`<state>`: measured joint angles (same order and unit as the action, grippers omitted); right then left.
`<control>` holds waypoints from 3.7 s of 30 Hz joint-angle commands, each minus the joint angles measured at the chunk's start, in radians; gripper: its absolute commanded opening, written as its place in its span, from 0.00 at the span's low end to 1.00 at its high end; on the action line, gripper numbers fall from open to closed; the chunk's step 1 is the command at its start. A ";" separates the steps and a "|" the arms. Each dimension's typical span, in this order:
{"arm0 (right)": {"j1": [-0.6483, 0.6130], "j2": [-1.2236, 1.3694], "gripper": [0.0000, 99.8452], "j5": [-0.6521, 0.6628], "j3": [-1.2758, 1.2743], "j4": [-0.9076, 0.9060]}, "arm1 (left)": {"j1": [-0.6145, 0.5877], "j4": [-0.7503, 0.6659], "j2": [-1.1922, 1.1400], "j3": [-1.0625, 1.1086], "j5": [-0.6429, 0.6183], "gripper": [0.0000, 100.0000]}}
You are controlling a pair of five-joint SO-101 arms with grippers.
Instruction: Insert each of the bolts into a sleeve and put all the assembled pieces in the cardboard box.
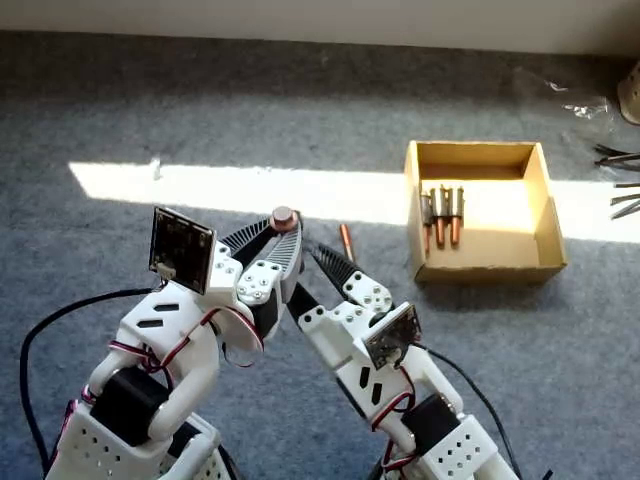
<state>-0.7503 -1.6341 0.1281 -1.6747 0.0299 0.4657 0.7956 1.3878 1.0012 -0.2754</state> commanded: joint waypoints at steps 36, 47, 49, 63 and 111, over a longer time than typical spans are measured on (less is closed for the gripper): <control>0.292 -0.010 0.00 0.012 0.004 -0.390 | -0.334 -0.126 0.214 0.294 0.048 0.10; 0.539 0.022 0.00 0.078 0.423 -0.839 | -0.331 -0.321 0.216 0.516 0.046 0.01; 0.575 0.088 0.00 0.101 0.470 -0.875 | -0.334 -0.344 0.216 0.541 0.046 0.01; 0.803 0.978 0.00 0.153 1.081 -0.897 | -0.331 -0.542 0.211 0.680 0.184 0.01; 0.908 2.080 0.23 0.196 1.862 -0.901 | -0.335 -0.546 0.216 0.704 0.218 0.01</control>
<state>0.1519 0.4695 0.3122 0.1389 -0.8646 0.1358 0.2693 1.5888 1.6794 -0.0667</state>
